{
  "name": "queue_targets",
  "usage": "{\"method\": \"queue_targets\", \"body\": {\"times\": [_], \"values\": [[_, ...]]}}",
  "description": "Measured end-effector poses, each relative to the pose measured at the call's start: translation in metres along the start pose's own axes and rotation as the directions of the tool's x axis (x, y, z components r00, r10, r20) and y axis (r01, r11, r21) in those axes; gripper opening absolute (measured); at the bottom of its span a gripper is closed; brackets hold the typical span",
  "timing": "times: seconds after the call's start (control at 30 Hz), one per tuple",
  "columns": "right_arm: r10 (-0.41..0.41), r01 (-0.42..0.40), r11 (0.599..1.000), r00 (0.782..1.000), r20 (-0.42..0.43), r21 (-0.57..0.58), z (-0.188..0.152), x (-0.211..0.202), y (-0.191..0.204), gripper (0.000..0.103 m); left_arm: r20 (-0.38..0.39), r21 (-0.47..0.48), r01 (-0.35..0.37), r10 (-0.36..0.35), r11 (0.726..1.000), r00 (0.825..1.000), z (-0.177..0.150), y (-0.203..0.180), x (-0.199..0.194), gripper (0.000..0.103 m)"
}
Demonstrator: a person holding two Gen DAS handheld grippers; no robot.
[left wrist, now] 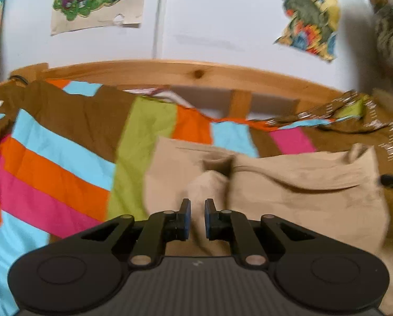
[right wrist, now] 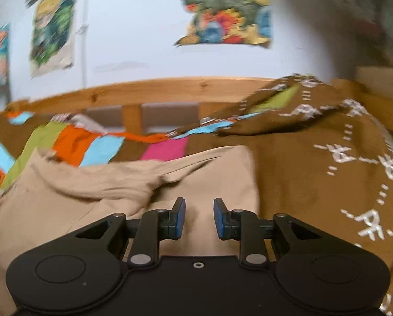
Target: Fold large clothes
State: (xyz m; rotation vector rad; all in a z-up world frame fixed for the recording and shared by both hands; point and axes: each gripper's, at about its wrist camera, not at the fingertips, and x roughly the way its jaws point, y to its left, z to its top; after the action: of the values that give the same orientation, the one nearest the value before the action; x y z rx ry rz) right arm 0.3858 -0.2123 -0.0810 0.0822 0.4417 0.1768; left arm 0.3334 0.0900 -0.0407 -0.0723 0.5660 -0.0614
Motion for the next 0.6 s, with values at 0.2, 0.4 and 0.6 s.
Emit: {"method": "queue_targets", "body": {"times": [0.2, 0.4, 0.6], "values": [[-0.067, 0.04, 0.984, 0.987, -0.149, -0.176, -0.011, 0.045, 0.028, 0.03, -0.151, 0.113, -0.056, 0.073, 0.992, 0.986, -0.017, -0.043, 0.034, 0.011], [-0.027, 0.016, 0.996, 0.992, -0.119, -0.093, -0.003, 0.014, 0.02, 0.047, -0.195, -0.015, -0.086, 0.082, 0.996, 0.977, -0.022, -0.038, 0.041, 0.019], [0.007, -0.015, 0.995, 0.996, -0.083, -0.095, 0.006, -0.038, 0.034, 0.071, -0.19, -0.068, -0.147, 0.132, 0.987, 0.973, -0.019, -0.035, 0.008, 0.068]]}}
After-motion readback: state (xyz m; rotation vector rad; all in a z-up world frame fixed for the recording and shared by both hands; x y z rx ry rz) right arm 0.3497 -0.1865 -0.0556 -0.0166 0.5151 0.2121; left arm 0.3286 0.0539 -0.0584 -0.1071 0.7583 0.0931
